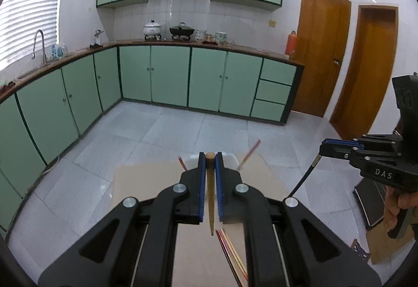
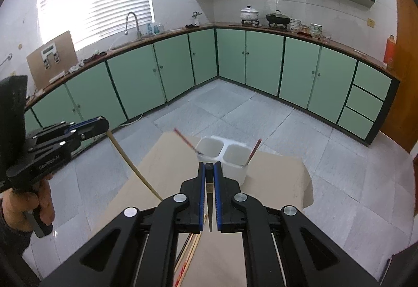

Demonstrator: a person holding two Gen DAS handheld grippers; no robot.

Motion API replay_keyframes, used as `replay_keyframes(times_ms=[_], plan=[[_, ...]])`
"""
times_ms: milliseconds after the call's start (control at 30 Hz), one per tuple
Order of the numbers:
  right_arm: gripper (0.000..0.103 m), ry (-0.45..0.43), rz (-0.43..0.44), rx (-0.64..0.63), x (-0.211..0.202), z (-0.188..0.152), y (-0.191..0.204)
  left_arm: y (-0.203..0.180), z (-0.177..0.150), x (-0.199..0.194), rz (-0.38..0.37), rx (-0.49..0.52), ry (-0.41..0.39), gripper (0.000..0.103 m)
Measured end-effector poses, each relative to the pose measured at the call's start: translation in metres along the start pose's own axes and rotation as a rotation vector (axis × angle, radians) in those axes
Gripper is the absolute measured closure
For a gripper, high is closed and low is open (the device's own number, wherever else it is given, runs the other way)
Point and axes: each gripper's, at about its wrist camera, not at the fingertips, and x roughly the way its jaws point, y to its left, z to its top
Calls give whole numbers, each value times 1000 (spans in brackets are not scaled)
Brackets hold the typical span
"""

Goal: Organize utensils
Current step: 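Carry the wooden chopstick over the white cup with left tool while right tool carries the black one, then open both tools to drop the chopsticks into the white cup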

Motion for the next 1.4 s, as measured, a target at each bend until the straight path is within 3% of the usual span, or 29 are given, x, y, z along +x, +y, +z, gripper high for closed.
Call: replay_keyframes(times_ms=[367, 767, 1100, 1267, 1300, 1400], plan=[[97, -37, -47, -11, 21, 57, -6, -9, 59, 40, 34, 0, -52, 97], [97, -83, -77, 15, 80, 104, -27, -7, 93, 115, 71, 9, -74, 97], [97, 0, -93, 63, 160, 77, -66, 15, 60, 192, 87, -3, 10, 97], [95, 31, -81, 93, 174, 58, -73, 20, 45, 200, 94, -1, 37, 95], [92, 32, -77, 95, 174, 56, -73, 21, 44, 199, 93, -3, 39, 93], [86, 31, -81, 90, 167, 50, -71, 21, 44, 188, 106, 2, 31, 74]])
